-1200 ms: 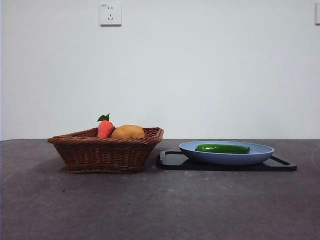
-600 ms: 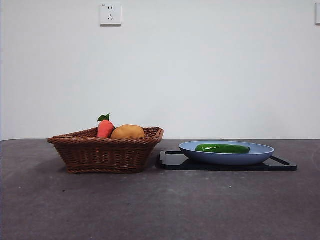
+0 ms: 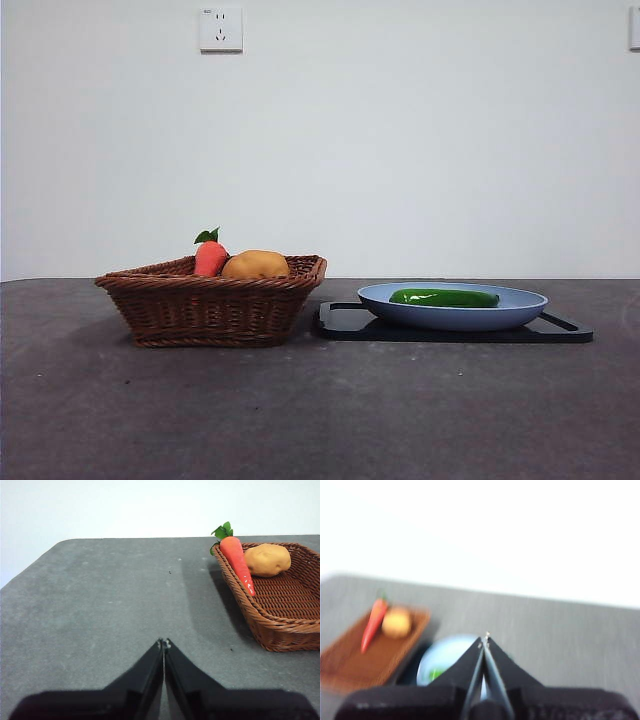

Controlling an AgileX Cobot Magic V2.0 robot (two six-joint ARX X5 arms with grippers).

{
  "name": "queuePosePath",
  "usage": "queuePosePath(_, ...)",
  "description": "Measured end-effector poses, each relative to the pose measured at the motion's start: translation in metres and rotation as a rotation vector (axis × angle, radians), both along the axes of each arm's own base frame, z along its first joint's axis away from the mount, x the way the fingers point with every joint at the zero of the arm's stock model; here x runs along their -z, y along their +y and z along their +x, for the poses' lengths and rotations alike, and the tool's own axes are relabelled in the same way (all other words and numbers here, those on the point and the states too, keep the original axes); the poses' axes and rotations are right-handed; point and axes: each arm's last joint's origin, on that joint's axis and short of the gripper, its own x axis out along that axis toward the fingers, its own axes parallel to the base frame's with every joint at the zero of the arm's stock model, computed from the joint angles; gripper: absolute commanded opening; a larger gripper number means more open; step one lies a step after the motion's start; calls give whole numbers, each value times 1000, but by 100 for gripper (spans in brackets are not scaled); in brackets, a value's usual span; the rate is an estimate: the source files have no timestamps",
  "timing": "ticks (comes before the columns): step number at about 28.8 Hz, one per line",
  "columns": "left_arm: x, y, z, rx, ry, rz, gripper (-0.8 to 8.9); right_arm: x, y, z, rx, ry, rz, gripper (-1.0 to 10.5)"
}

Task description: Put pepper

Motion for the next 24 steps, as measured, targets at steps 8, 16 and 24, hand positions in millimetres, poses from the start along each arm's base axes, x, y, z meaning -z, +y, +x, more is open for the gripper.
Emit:
queuePosePath(8,0,0,0,0,0,0,8,111,0,21,11,-58,93,11)
queuePosePath(16,0,0,0,0,0,0,8,193,0,34,15,-4,108,11)
queuePosePath(24,0,0,0,0,0,0,8,238,0,41,19,64,107,11)
